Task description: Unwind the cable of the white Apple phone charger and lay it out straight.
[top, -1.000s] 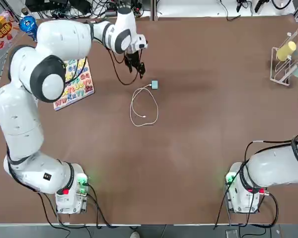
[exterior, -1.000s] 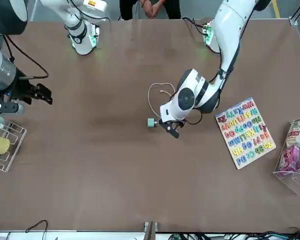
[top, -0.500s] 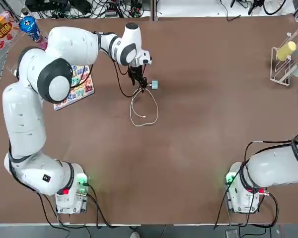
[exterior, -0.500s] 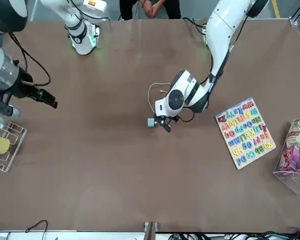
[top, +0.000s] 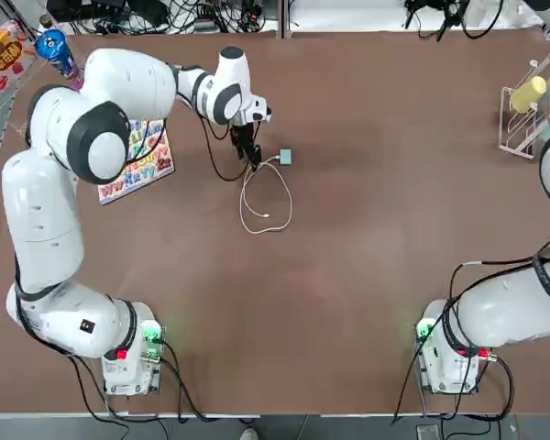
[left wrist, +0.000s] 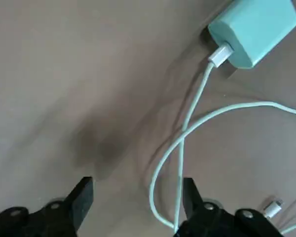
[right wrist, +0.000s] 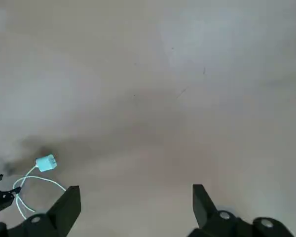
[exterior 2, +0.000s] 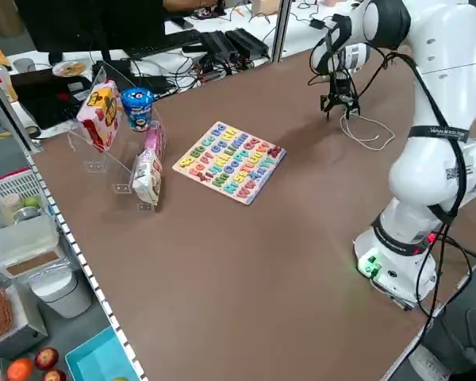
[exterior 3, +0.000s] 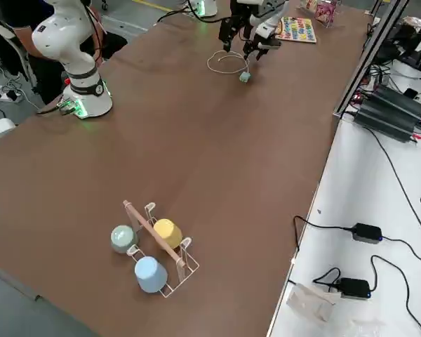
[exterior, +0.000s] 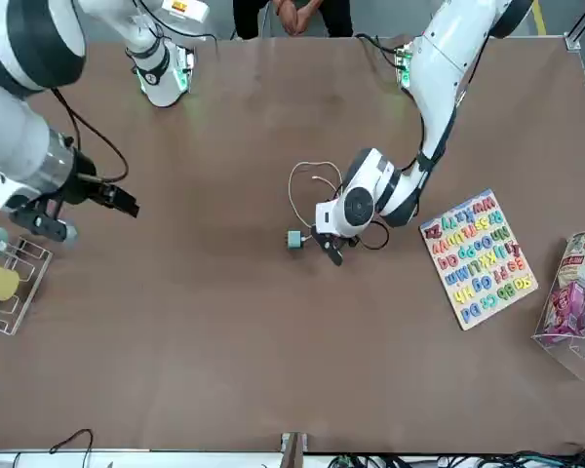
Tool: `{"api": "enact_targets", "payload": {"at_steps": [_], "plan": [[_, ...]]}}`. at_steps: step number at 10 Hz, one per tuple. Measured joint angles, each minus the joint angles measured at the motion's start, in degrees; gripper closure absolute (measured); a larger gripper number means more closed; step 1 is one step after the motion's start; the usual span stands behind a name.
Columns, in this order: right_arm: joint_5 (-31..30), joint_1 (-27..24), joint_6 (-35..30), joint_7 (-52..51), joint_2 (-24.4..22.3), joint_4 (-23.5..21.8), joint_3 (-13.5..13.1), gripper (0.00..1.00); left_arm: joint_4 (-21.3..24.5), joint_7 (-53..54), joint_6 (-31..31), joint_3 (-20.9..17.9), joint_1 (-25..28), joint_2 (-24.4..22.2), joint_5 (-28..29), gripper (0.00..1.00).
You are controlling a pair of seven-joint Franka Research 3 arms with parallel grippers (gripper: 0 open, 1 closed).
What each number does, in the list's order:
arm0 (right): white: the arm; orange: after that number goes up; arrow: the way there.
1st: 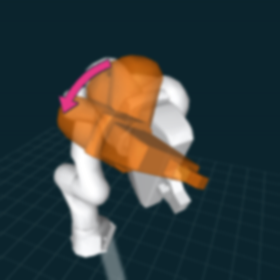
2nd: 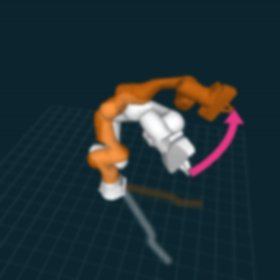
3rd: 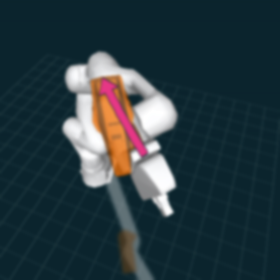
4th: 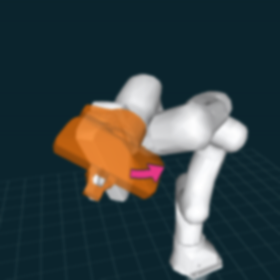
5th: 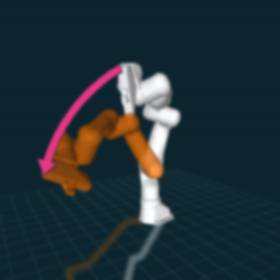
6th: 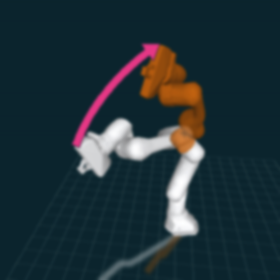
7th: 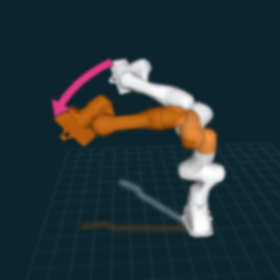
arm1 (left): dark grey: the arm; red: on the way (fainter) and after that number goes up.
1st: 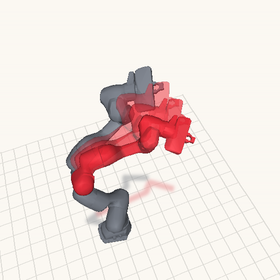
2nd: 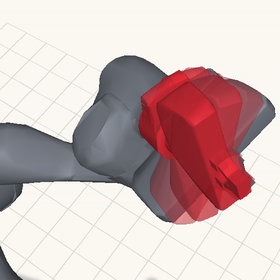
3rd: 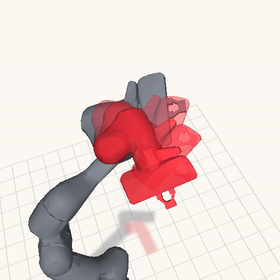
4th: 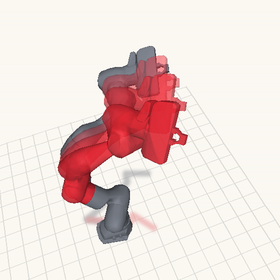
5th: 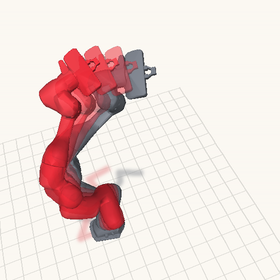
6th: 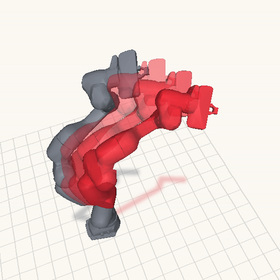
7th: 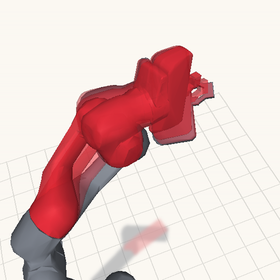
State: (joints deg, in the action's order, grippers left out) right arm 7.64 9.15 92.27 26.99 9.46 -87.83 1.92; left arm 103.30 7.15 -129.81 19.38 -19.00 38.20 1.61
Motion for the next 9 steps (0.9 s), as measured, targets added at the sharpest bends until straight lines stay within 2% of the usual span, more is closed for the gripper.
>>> {"api": "enact_targets", "payload": {"at_steps": [2, 5, 9], "plan": [[0.0, 2.0, 0.3, 0.7, 1.8, 0.0, 0.0, 0.0, 0.5, 0.0, -0.9, 0.0, -0.6, 0.4, 0.0, 0.2], [0.0, 2.6, 1.8, 1.1, 2.7, 0.0, 0.0, 0.0, 0.5, 0.1, -1.2, 0.0, -0.3, 0.4, 0.3, 0.27], [0.0, 2.9, 2.8, 10.0, 3.5, 0.0, -0.1, 0.0, 0.3, -0.3, -1.2, 0.0, 0.0, 0.4, 0.8, 0.22]]}}
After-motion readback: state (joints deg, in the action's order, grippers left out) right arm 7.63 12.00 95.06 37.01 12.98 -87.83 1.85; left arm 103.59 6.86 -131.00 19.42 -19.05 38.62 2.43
